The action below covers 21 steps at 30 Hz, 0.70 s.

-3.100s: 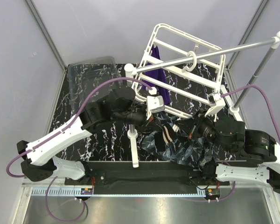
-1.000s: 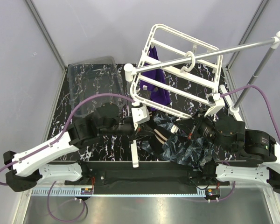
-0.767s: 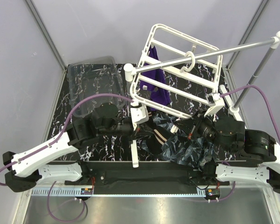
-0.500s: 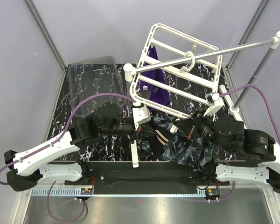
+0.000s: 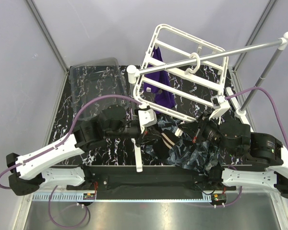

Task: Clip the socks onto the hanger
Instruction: Clamp the sock onto the hanger.

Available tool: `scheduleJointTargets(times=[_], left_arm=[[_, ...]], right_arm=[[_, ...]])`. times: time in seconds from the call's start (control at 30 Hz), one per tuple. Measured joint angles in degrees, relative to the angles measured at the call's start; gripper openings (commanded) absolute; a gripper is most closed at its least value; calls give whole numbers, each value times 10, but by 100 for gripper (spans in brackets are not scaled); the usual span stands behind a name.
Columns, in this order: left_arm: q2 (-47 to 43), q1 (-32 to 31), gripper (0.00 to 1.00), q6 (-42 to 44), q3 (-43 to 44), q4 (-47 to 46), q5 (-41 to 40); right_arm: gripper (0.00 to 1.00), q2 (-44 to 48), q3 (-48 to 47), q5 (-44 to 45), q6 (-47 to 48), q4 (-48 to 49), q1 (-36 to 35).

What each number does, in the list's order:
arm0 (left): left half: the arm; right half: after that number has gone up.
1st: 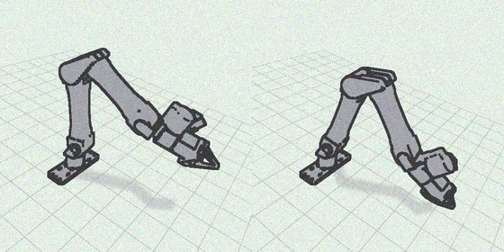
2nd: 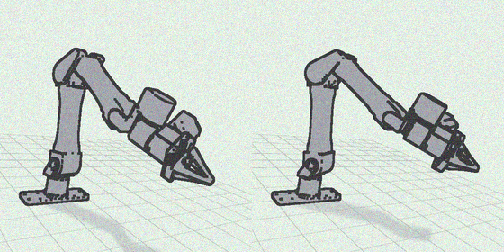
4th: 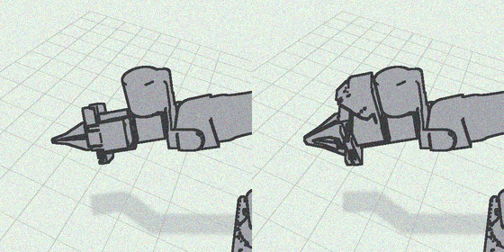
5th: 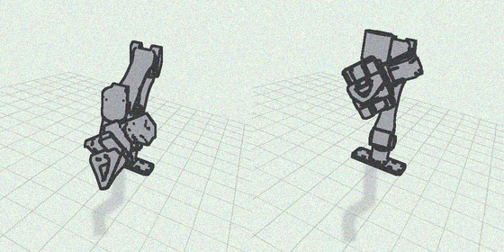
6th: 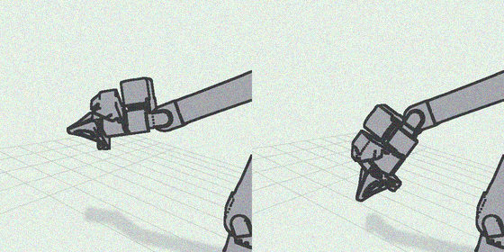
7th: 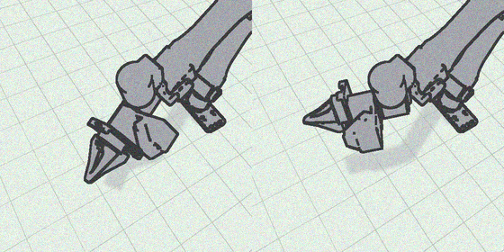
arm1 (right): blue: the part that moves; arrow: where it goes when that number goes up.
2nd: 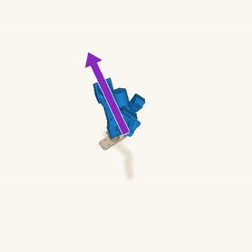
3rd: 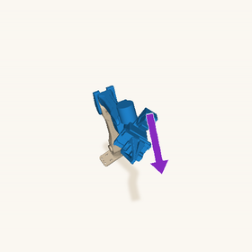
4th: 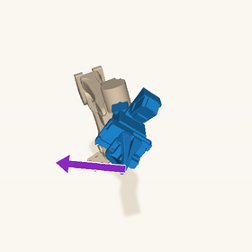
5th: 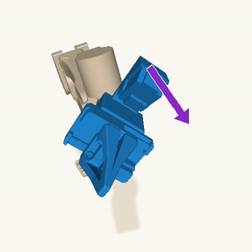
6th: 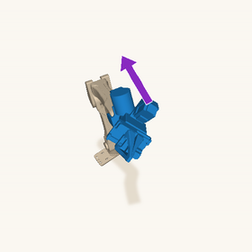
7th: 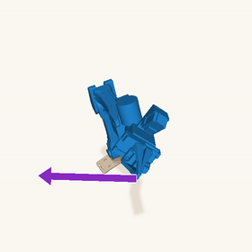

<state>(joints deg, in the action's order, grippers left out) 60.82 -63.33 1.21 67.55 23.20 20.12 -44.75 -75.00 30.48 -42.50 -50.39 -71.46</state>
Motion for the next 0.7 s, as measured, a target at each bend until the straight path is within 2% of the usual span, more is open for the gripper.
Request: scheduleJointTargets(times=[0.7], left_arm=[[28,0,0,-33,12,-66,-18]], right_arm=[[0,0,0,-1,-3,0,0]])
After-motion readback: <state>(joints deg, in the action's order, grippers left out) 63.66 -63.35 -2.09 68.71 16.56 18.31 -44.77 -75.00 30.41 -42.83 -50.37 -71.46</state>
